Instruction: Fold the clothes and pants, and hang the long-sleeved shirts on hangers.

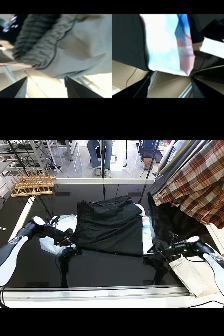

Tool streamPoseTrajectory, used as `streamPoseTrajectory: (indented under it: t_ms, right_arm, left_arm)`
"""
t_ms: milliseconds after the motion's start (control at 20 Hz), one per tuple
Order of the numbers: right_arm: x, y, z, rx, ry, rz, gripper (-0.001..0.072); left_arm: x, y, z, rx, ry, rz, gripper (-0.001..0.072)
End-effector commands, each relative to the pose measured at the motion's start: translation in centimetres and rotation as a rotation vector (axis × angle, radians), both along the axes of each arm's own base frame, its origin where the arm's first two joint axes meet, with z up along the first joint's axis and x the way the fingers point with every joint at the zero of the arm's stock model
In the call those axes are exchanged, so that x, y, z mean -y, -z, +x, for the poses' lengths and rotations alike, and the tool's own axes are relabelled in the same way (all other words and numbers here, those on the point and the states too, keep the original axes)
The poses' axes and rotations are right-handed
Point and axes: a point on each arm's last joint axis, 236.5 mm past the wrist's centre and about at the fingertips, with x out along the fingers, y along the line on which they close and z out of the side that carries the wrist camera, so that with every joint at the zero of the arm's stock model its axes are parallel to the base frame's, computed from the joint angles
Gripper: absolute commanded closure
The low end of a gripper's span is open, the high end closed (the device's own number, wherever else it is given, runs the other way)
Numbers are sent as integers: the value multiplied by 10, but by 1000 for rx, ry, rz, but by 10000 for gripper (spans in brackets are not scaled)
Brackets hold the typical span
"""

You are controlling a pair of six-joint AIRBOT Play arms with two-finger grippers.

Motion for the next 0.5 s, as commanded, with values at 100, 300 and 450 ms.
streamPoseTrajectory:
  t_ms: [100, 300, 450]
  right_arm:
    - [2, 2, 16, 41, 53, -12, 132]
    - [-7, 5, 25, 74, 43, -45, 149]
    - [-10, 4, 27, 79, 46, -38, 240]
  left_arm:
    - [-5, 10, 15, 34, -60, 67, 212]
    - [15, 25, 24, 28, -94, 35, 212]
    - [19, 36, 32, 12, -159, 19, 305]
